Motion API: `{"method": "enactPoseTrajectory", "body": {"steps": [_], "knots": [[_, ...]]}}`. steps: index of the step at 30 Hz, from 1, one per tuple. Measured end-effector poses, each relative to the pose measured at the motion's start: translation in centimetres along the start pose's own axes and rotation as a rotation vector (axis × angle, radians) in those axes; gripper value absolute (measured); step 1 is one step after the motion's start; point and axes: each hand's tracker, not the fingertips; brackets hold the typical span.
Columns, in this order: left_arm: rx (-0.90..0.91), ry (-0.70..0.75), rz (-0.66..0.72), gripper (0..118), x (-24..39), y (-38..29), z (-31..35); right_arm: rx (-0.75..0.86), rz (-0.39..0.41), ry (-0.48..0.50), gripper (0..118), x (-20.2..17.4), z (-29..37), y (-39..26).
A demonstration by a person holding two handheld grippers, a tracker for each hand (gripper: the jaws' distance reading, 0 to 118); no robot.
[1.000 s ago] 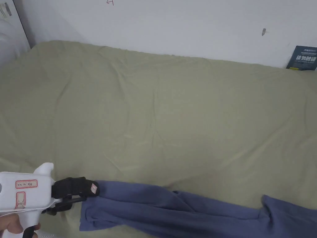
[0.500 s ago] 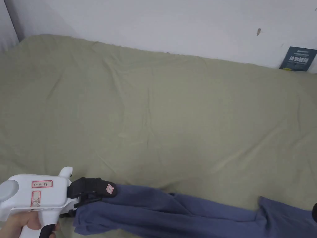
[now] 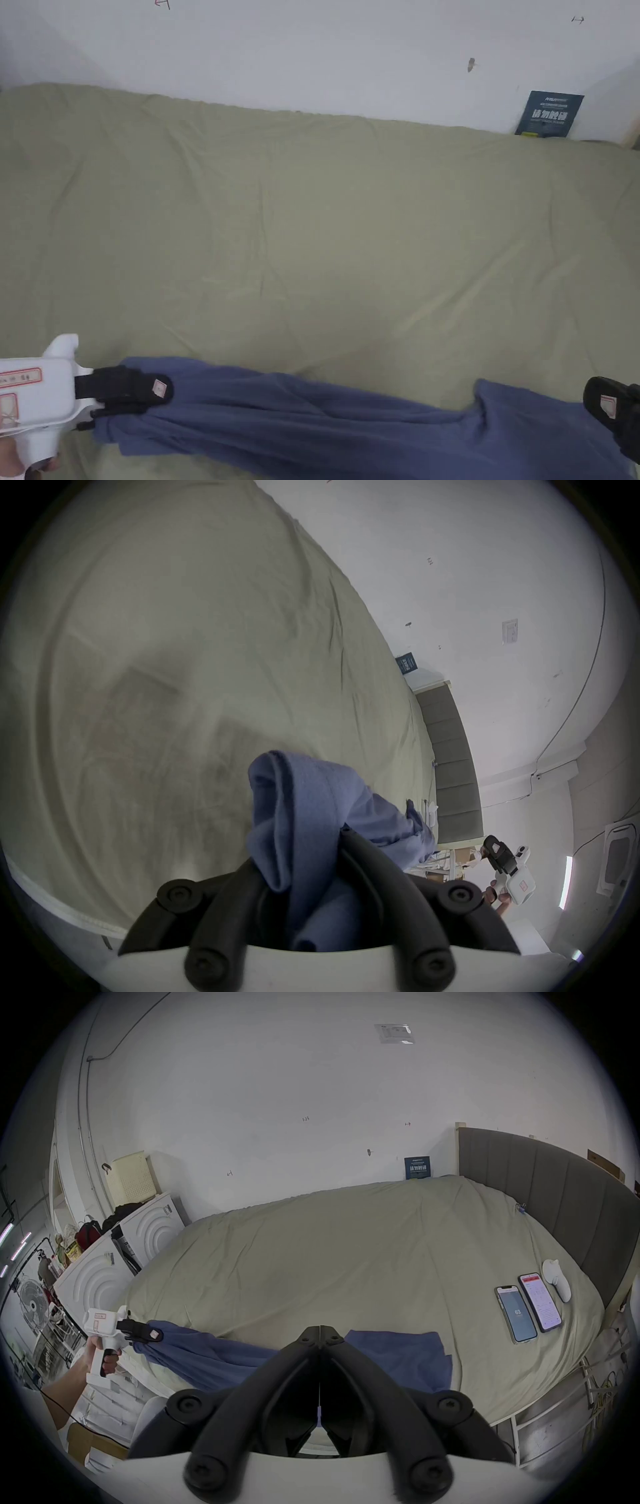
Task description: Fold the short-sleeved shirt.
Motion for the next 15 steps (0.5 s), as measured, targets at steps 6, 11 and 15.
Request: {"method": "enactPoseTrajectory", "body": {"steps": [6, 11, 15], "knots": [[0.098, 0.122, -0.073, 7, 1.7, 2.1, 5.4, 0.018, -0.019, 0.005, 1, 0.7, 0.4, -0.1], [0.159, 0.262, -0.114, 7, 3.0, 2.7, 8.4, 0.006, -0.015, 0.019, 1, 0.8, 0.1, -0.3], [0.117, 0.401, -0.221, 7, 6.4, 1.1, 6.2, -0.001, -0.016, 0.026, 1, 0.6, -0.2, -0.8]]}}
